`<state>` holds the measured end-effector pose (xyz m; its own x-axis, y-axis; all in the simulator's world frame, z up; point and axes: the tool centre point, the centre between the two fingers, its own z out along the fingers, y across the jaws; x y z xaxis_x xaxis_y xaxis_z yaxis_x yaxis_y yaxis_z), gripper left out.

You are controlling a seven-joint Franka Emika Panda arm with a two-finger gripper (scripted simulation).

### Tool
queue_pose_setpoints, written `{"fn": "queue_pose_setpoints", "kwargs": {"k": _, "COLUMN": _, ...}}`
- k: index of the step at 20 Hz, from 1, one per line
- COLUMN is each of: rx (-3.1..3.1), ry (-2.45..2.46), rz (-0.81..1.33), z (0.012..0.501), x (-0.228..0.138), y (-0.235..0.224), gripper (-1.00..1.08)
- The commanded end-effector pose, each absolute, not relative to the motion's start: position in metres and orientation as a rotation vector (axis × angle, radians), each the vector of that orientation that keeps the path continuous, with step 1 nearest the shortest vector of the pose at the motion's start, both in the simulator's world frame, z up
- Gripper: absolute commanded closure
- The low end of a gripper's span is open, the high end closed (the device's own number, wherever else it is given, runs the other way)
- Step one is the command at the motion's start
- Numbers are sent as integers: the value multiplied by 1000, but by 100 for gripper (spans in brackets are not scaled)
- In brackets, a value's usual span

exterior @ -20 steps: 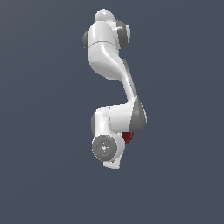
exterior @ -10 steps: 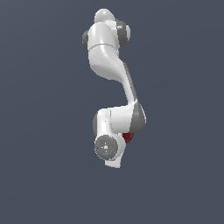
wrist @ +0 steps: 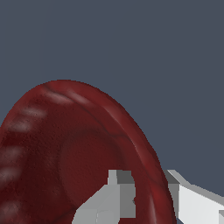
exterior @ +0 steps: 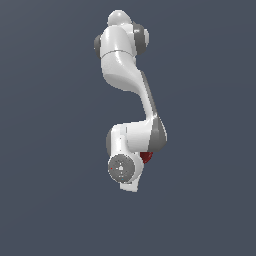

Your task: Pick up the object and move it to a goal position.

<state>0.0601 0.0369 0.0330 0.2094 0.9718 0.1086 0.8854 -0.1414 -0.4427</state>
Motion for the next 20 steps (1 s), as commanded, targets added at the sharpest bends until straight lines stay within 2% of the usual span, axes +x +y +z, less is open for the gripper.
{"fn": "queue_pose_setpoints", "kwargs": {"k": 1, "rx": -2080, "ry": -1724, "rz": 284, "z": 33, "x": 60, "y": 37, "gripper": 108}}
{"fn": "queue_pose_setpoints", "kwargs": {"k": 11, "rx": -2080, "ry": -1724, "rz": 284, "z": 48, "x": 54, "y": 20, "gripper": 108}}
{"fn": "queue_pose_setpoints", "kwargs": {"k": 20, "rx": -2081, "ry": -1722, "rz": 285, "z": 96, "x": 33, "y": -35, "gripper": 108}}
